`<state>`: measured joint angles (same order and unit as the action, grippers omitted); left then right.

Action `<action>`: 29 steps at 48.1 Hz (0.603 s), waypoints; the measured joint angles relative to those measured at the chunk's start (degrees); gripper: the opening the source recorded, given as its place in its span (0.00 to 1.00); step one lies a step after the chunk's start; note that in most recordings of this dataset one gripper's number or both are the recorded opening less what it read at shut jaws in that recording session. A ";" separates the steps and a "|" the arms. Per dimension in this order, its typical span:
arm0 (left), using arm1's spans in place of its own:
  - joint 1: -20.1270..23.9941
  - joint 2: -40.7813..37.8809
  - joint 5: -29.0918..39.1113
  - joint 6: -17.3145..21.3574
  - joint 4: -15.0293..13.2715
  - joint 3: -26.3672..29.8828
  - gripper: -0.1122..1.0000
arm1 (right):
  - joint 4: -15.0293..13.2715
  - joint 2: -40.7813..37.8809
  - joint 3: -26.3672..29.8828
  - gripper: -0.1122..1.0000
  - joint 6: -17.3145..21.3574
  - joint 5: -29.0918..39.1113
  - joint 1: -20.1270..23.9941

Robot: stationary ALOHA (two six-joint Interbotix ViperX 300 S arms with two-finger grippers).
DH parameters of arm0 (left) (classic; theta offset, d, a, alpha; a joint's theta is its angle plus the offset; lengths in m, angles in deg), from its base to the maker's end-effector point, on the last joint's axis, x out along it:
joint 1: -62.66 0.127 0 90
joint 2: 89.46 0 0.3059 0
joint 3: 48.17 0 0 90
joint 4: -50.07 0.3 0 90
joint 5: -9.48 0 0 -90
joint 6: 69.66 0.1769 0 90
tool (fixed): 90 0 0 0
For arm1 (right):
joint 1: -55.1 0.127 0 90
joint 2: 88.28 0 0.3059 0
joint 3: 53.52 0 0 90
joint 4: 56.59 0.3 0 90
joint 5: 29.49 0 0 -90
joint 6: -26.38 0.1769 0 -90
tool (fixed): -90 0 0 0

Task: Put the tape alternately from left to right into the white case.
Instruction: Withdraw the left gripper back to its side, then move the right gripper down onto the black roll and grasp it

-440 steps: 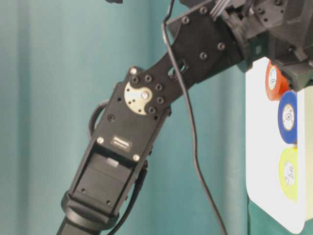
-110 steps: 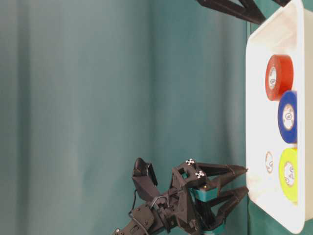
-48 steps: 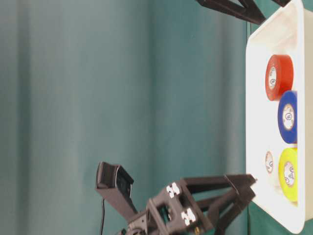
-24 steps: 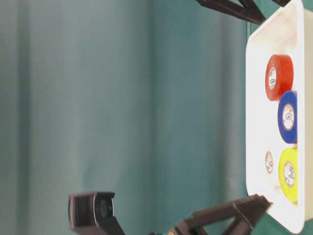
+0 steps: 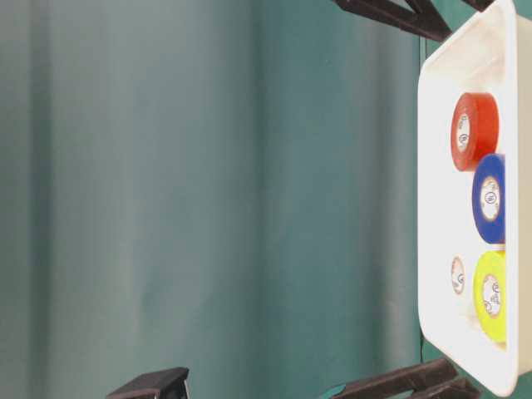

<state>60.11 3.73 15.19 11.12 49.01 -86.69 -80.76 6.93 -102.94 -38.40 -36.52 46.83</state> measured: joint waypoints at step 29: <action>0.00 0.00 -0.53 0.00 -0.09 -0.79 0.73 | 0.00 -0.26 0.88 0.84 2.81 0.00 6.77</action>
<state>60.11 3.73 14.67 11.12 48.93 -87.48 -80.76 6.66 -102.06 -35.58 -36.52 53.60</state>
